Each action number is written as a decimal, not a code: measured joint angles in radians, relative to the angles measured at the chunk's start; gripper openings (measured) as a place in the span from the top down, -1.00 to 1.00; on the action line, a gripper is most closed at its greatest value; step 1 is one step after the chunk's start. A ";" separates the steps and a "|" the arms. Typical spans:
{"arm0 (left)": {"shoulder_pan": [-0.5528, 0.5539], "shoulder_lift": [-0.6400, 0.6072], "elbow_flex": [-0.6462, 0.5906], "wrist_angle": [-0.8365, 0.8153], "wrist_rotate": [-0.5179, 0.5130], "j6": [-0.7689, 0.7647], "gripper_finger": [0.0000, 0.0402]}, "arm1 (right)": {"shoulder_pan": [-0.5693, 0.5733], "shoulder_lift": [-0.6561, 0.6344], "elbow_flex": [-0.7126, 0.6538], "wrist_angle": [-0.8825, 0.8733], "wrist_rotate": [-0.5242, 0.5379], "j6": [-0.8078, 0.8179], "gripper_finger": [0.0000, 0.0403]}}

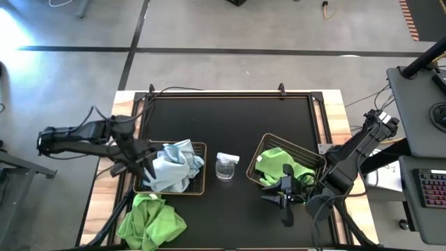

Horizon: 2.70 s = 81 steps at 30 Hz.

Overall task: Sort microfiber towel by color & place in baskets
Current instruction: Put the green microfiber towel into the right wire basket

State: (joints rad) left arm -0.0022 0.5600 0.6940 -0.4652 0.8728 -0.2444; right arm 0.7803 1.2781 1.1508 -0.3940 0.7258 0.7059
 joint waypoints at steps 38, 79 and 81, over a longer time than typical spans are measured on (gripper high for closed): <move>-1.115 0.309 0.059 -0.032 -1.067 -0.396 0.58 | 0.001 0.000 -0.001 -0.013 -0.027 0.001 0.46; -1.115 0.769 0.175 -0.120 -0.951 -0.793 0.58 | 0.001 0.001 -0.001 -0.153 -0.030 -0.008 0.46; -1.115 0.768 0.222 -0.194 -0.980 -0.788 0.58 | 0.001 0.001 -0.001 -0.152 -0.030 -0.008 0.46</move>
State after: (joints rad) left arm -1.1175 1.3284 0.9159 -0.6592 -0.1074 -1.0328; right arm 0.7811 1.2793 1.1496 -0.5465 0.6956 0.6983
